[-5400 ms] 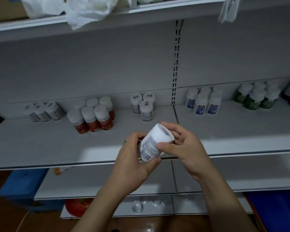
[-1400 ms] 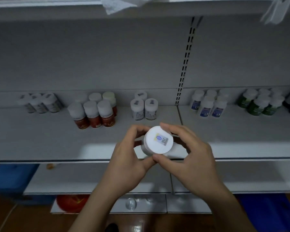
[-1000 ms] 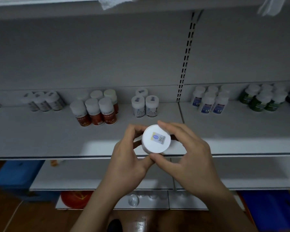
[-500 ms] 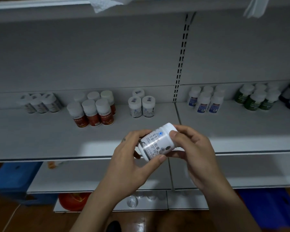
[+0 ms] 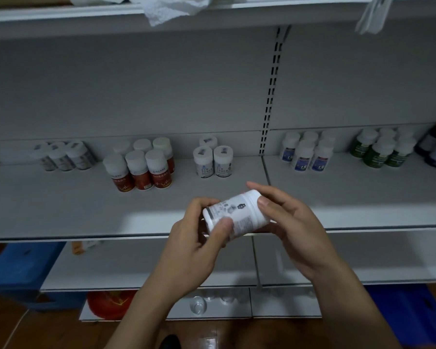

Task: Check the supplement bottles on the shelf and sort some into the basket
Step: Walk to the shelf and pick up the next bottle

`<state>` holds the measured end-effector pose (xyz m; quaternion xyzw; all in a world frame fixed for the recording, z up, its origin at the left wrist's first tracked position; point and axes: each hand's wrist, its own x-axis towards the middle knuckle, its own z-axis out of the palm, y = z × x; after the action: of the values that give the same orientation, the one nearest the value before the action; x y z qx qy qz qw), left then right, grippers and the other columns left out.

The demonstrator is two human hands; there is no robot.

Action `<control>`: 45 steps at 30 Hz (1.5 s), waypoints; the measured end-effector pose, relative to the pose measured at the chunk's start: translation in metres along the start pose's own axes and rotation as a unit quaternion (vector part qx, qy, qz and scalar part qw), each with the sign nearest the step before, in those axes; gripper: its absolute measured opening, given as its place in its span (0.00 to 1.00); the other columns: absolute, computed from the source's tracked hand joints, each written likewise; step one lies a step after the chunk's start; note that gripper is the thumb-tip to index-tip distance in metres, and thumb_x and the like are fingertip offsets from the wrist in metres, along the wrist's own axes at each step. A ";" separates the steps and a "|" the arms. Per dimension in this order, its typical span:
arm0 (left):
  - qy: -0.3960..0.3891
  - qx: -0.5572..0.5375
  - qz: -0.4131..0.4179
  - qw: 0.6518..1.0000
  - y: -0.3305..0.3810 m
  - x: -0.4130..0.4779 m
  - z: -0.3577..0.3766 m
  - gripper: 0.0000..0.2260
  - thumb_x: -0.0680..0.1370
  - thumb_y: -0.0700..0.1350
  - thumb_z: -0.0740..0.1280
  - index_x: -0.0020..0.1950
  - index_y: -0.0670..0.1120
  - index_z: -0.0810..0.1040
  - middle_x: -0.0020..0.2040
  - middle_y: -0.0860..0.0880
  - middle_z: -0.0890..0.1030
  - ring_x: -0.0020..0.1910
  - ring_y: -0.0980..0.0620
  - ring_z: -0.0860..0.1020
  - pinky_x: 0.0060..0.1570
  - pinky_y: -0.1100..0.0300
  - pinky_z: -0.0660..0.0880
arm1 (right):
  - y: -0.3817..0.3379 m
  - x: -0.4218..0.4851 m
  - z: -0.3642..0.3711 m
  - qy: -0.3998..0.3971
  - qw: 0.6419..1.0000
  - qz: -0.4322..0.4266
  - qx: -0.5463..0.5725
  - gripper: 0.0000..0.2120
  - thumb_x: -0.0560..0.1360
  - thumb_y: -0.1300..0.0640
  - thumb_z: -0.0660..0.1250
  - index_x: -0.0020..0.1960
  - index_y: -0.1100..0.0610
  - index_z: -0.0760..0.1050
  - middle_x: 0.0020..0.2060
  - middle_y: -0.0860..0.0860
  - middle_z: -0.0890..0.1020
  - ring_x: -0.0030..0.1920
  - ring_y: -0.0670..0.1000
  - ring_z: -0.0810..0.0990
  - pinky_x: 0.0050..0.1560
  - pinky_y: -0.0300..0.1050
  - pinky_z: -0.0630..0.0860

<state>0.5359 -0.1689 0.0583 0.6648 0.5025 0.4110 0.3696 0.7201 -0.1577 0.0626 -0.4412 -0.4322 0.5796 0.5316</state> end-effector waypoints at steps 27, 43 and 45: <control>0.020 0.012 -0.074 0.997 -0.002 -0.008 -0.001 0.22 0.73 0.66 0.51 0.51 0.51 0.71 0.32 0.47 0.81 0.30 0.55 0.78 0.33 0.60 0.74 | 0.001 0.021 0.003 -0.090 0.996 -0.008 0.010 0.18 0.72 0.56 0.66 0.63 0.53 0.78 0.56 0.54 0.82 0.55 0.51 0.81 0.49 0.47 0.80; 0.031 0.100 0.026 0.994 -0.013 0.003 0.004 0.31 0.68 0.49 0.78 0.65 0.60 0.67 0.59 0.60 0.71 0.56 0.63 0.73 0.48 0.69 0.75 | 0.011 0.027 0.003 -0.024 0.999 0.020 0.025 0.14 0.70 0.54 0.68 0.53 0.57 0.80 0.44 0.51 0.84 0.45 0.48 0.83 0.40 0.43 0.81; 0.034 0.108 0.026 0.993 -0.017 0.004 0.004 0.30 0.68 0.49 0.78 0.64 0.59 0.68 0.59 0.61 0.72 0.55 0.63 0.73 0.47 0.67 0.76 | 0.012 0.029 0.002 -0.022 0.999 0.023 0.023 0.14 0.70 0.54 0.68 0.54 0.58 0.80 0.44 0.52 0.84 0.45 0.48 0.83 0.40 0.43 0.81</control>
<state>0.5345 -0.1614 0.0423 0.6992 0.5391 0.3861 0.2671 0.7145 -0.1298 0.0501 -0.4258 -0.4201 0.6111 0.5184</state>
